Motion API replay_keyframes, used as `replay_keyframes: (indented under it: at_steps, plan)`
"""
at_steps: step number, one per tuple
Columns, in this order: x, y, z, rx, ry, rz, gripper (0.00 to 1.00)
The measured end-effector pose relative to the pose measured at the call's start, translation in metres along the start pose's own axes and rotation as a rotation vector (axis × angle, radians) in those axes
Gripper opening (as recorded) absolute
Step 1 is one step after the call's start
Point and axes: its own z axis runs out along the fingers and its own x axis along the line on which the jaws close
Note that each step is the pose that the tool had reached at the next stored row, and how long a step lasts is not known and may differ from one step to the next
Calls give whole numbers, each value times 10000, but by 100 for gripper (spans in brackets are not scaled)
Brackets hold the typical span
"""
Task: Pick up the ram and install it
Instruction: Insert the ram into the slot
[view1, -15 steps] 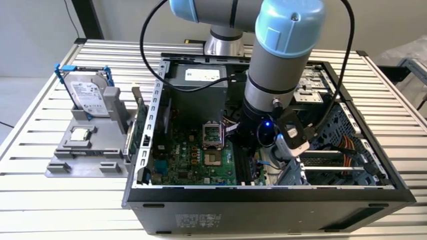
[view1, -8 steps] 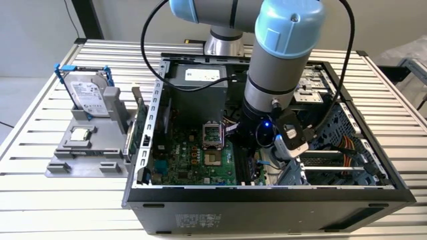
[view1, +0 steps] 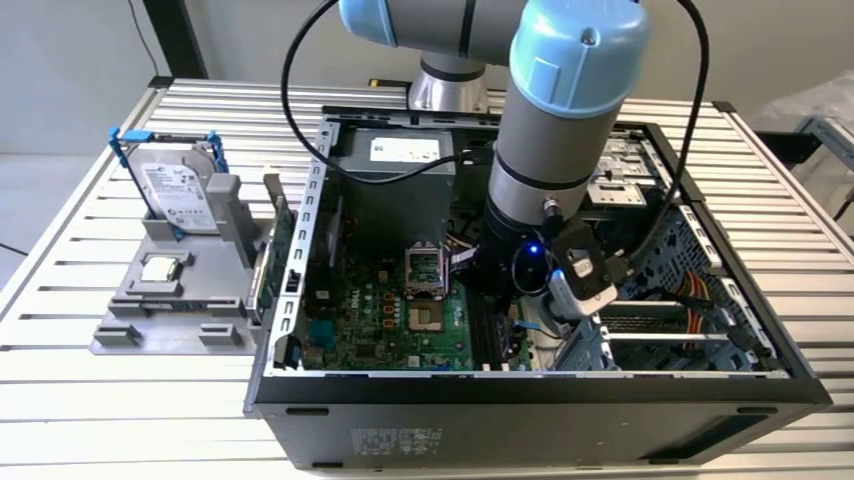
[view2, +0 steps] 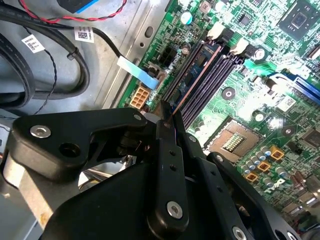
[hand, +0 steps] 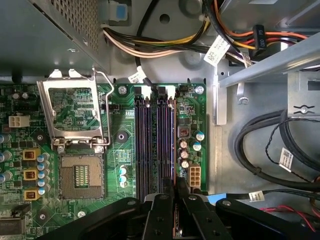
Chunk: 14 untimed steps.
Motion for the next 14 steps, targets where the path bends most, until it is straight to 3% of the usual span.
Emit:
replay_keyframes:
  at_steps: [14]
  plan:
    - [1, 0, 20, -2, 2, -72, 0]
